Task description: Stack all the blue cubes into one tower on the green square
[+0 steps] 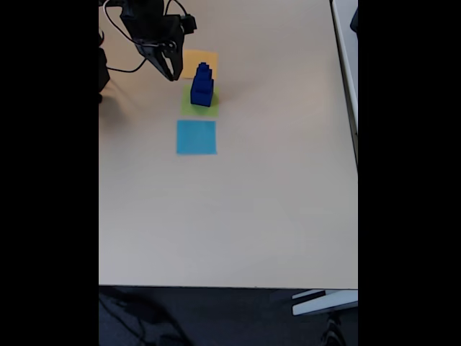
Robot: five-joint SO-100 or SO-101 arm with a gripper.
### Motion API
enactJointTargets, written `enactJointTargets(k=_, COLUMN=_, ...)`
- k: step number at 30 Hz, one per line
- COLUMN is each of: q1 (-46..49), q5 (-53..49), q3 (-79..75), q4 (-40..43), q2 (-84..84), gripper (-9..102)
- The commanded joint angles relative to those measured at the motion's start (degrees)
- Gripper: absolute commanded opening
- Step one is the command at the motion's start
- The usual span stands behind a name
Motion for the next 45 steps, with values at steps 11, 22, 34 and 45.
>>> enactJointTargets(k=11, q1=-2.99, q5=1.93, q3=-6.94, q4=2.02, q2=-4.39, gripper=0)
enactJointTargets(k=22, q1=-3.52, q5=1.58, q3=-7.12, q4=2.99, q2=-4.48, gripper=0)
enactJointTargets(k=34, q1=-3.96, q5=3.69, q3=-7.38, q4=3.52, q2=-4.39, gripper=0)
enactJointTargets(k=45, q1=-3.87, q5=4.66, q3=-6.77, q4=4.31, q2=-0.7, gripper=0)
